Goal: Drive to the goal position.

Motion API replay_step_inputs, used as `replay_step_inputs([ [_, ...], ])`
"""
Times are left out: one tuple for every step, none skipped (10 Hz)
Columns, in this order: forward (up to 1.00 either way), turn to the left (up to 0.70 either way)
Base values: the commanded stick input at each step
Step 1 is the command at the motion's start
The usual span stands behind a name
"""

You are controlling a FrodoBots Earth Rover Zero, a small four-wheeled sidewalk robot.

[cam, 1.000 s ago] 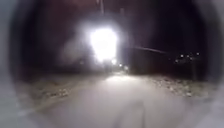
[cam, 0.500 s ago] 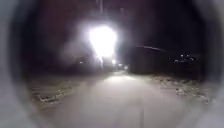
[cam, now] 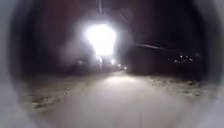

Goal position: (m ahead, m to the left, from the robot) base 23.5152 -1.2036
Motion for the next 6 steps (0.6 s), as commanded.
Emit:
replay_step_inputs([
  [1.00,0.00],
  [1.00,0.00],
  [1.00,0.00],
  [1.00,0.00],
  [1.00,0.00],
  [1.00,0.00],
])
